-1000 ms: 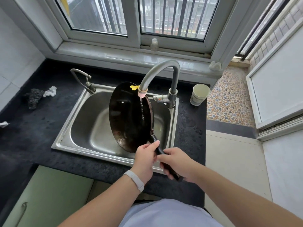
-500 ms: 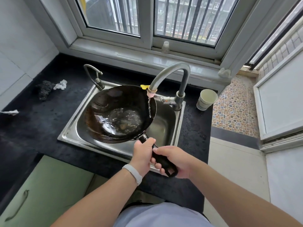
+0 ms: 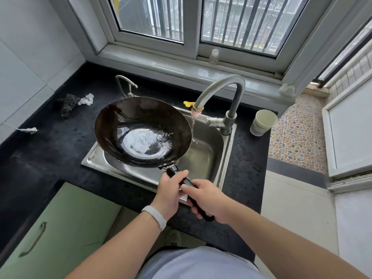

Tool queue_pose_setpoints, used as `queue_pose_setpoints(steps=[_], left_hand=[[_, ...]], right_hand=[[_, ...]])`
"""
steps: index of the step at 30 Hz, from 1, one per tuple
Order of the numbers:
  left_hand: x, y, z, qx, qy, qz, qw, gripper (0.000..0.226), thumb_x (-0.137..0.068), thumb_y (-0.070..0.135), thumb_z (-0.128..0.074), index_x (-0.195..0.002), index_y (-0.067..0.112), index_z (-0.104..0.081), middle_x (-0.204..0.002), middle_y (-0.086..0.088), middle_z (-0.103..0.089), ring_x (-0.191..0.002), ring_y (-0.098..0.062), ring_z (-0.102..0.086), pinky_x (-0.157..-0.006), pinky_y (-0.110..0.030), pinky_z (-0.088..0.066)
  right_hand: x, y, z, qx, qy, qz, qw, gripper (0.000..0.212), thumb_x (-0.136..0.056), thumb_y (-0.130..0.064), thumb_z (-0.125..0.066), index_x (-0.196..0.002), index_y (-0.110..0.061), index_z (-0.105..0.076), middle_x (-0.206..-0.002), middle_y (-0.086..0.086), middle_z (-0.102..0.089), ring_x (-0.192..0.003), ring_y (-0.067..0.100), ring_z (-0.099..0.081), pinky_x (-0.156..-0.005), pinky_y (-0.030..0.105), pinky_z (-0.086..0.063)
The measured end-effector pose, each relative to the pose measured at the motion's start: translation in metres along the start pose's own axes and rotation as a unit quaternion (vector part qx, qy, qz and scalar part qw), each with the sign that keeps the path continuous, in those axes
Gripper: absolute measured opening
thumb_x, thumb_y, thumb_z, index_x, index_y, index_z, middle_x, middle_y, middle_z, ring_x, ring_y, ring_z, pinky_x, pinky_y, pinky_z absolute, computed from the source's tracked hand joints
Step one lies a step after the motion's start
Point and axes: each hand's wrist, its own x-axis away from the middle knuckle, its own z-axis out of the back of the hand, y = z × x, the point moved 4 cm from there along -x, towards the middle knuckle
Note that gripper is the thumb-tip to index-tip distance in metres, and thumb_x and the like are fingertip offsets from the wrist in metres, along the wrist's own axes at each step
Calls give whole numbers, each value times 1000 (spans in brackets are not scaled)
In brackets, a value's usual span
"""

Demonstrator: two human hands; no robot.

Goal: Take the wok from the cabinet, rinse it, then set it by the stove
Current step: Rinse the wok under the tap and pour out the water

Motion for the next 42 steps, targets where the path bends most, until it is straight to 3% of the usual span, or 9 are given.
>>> queue_pose_setpoints(steps=[5, 9, 16, 20, 25, 27, 30, 35, 42], left_hand=[[-6, 3, -2, 113, 6, 3, 994, 19, -91, 0, -61, -98, 11, -47, -72, -5, -56, -61, -19, -60, -56, -32, -54], [-13, 0, 8, 118, 78, 1, 990, 25, -87, 2, -67, -99, 13, -48, -71, -4, -49, -54, -18, -51, -58, -35, -52], [-4, 3, 25, 59, 123, -26, 990, 18, -90, -2, -57, -95, 10, -45, -67, -7, -45, -41, -13, -50, -45, -29, -46], [-3, 7, 32, 65, 125, -27, 990, 18, -89, -4, -54, -97, 10, -46, -65, -8, -44, -43, -16, -49, -46, -31, -46], [-2, 18, 42, 74, 102, -51, 991, 19, -91, -5, -52, -96, 11, -42, -63, -8, -41, -45, -17, -44, -46, -29, -46], [1, 21, 47, 65, 100, -61, 991, 18, -92, -5, -52, -94, 11, -43, -65, -7, -42, -46, -15, -42, -45, -27, -46], [7, 22, 55, 43, 96, -64, 992, 17, -93, -5, -52, -96, 10, -45, -64, -7, -43, -44, -14, -45, -45, -26, -46], [13, 23, 58, 45, 82, -69, 993, 17, -93, -5, -51, -98, 10, -45, -63, -7, -43, -46, -15, -44, -51, -29, -43], [15, 21, 58, 32, 82, -84, 993, 16, -93, -6, -51, -98, 9, -46, -60, -7, -44, -45, -17, -44, -52, -31, -42]], right_hand=[[-4, -1, -6, -10, -5, 8, 1000, 24, -101, -25, -54, -101, -1, -57, -66, 6, -53, -45, 14, -49, -39, 25, -39], [-8, 1, -19, -12, 7, -4, 1000, 30, -102, -25, -53, -122, -2, -56, -63, 4, -52, -42, 12, -49, -38, 23, -40], [-13, 13, -40, -15, -18, -8, 1000, 23, -102, -28, -50, -111, -10, -61, -59, 1, -59, -46, 17, -55, -43, 30, -47], [-15, 9, -35, 79, -18, 24, 996, 19, -97, -40, -59, -90, -24, -65, -70, 0, -66, -54, 14, -59, -55, 30, -48], [-27, -3, -2, 196, 8, 36, 980, 23, -97, -43, -61, -104, -21, -65, -81, -3, -67, -63, 12, -63, -56, 30, -55], [-40, -17, 34, 340, 93, 77, 932, 25, -98, -46, -57, -107, -23, -63, -97, -6, -63, -84, 13, -64, -72, 29, -54], [-62, -46, 91, 524, 206, 153, 812, 28, -98, -43, -55, -109, -17, -58, -112, 2, -55, -108, 26, -56, -87, 38, -49], [-100, -82, 122, 735, 195, 218, 612, 55, -94, -45, -56, -139, -13, -50, -146, 9, -49, -133, 31, -44, -100, 44, -43], [-125, -102, 142, 817, 127, 140, 545, 71, -101, -52, -38, -160, -19, -18, -169, 0, -14, -156, 25, -8, -120, 50, -18]])
